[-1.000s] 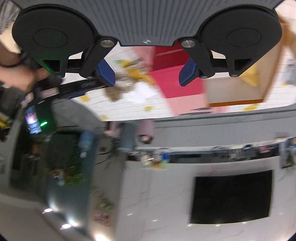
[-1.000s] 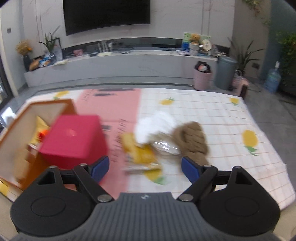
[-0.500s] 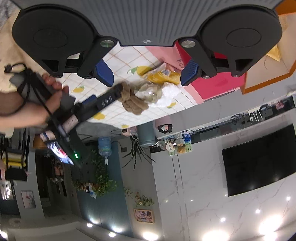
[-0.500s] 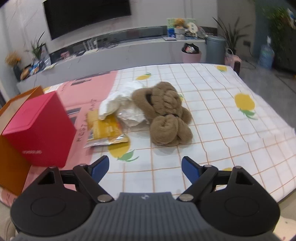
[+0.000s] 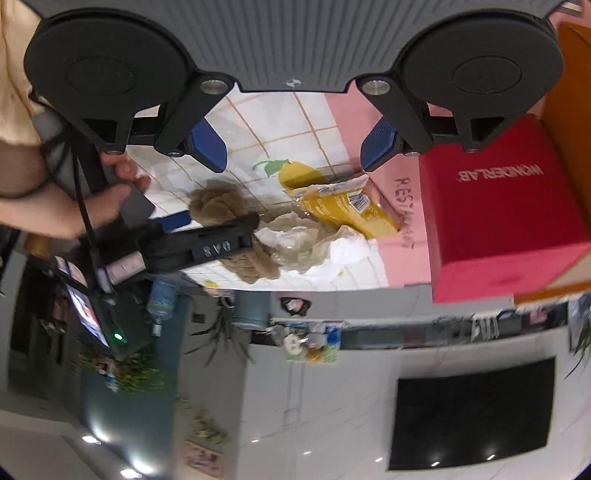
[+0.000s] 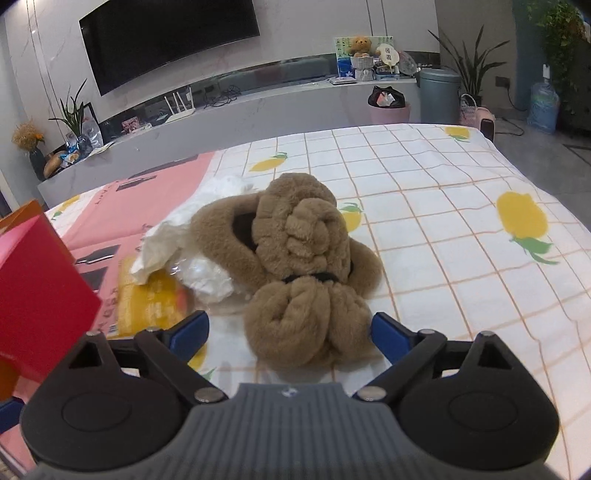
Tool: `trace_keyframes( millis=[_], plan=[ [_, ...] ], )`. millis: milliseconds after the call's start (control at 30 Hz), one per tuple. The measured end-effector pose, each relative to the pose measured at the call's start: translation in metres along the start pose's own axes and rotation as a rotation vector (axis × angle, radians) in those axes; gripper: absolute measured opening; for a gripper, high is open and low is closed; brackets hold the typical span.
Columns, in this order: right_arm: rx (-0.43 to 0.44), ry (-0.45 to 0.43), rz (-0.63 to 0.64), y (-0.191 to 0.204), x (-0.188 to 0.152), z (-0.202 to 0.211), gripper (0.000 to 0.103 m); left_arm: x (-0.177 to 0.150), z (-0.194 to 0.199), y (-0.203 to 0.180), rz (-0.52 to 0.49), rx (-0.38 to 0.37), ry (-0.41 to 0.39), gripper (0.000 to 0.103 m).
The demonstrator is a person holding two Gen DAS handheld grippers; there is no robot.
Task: Organize soft objects
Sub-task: 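Lower the right gripper onto the brown plush bear and grasp it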
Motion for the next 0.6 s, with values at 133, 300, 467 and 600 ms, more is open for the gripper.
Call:
trace_keyframes(
  millis=[133,300,467,600],
  plan=[
    [-0.024,0.007,0.053,-0.004,0.000,-0.013,0.080,0.001,-0.015,0.001,0.054,0.031,0.021,0.096],
    [-0.013,0.051,0.027,-0.012,-0.004,-0.010,0.056,-0.004,-0.016,0.005,0.112,0.055,0.038,0.096],
    [-0.026,0.166,0.102,-0.007,-0.013,0.008,0.054,-0.011,-0.005,0.010,0.144,0.038,0.021,0.096],
    [0.015,0.335,0.122,-0.002,-0.020,0.023,0.065,-0.015,0.007,0.017,0.163,0.026,0.021,0.096]
  ],
)
Point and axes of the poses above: each gripper's, at about its wrist camera, not at the fingertips, and z roughly against the way its jaws point, y to its left, x to its top, the point moved 2 cm from there along -z, roughly the way its jaws point, and after that the axes turned 9 degrees about z, right-handed, at the moved point
